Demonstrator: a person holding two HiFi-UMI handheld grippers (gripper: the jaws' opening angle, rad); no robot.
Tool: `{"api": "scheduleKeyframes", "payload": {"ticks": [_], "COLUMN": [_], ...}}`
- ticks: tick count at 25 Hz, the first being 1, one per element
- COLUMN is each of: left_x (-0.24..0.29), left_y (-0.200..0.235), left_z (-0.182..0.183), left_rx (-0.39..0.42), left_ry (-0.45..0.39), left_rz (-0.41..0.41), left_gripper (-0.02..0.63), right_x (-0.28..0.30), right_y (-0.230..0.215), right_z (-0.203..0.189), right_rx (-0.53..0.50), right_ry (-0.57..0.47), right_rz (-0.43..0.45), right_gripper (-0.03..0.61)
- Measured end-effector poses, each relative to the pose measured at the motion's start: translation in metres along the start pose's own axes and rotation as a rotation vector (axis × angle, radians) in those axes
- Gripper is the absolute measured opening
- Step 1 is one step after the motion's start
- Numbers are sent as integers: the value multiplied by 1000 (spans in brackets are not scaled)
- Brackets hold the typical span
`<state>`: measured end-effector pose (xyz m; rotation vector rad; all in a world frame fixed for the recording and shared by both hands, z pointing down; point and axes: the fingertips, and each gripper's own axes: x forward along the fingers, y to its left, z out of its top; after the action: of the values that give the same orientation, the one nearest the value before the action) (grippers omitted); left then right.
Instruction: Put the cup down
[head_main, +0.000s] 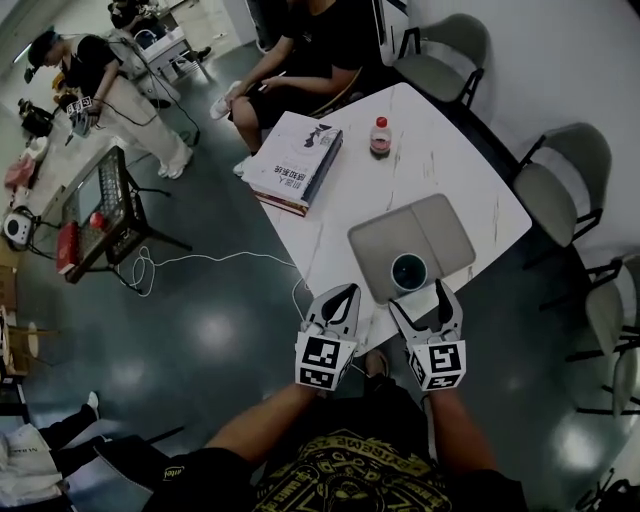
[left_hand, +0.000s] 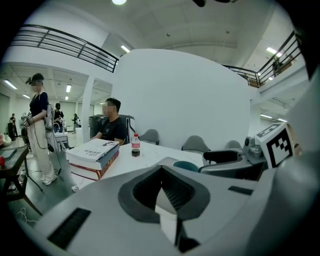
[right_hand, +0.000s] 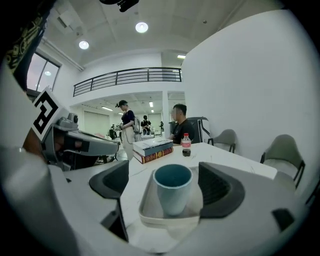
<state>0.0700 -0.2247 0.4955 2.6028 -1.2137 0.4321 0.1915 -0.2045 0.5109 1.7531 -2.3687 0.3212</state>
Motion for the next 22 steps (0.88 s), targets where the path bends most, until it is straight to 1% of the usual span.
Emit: {"api": "scheduleKeyframes", "payload": {"ticks": [1,3,6,10,13,16,17,22], "left_x": [-4,-13,-28,-46,-60,-77,-82,-111], "left_y": [-2,-7,-13,-18,-18,-16,-15,-8], "left_z": [4,10,16,24,27,27,27,30], "left_rx": [5,13,21,14,11,8,7,12], "left_ry": [-6,-15,-19,-30,-36,-41,-44,-63], "left_rz": [-10,-28,-52,-81,-103,-112,-113,-133], "left_gripper": [2,2,2,2,2,2,2,2], "right_x": [-5,-15,-31,-46,-56,-65,-68,-80], "right_y": [2,7,17,39,54,69,75,104], "right_z": [6,17,33,45,49,49,49,49], "right_rx": [1,7,51,61,56,35,33,45], "right_ry": [-11,-27,-53,-61,-50,-33,-28,-12], "right_rz": [-12,-34,-47,-38,-50,-62,-62,-65], "right_gripper": [438,355,260,171,124,33,13,6]}}
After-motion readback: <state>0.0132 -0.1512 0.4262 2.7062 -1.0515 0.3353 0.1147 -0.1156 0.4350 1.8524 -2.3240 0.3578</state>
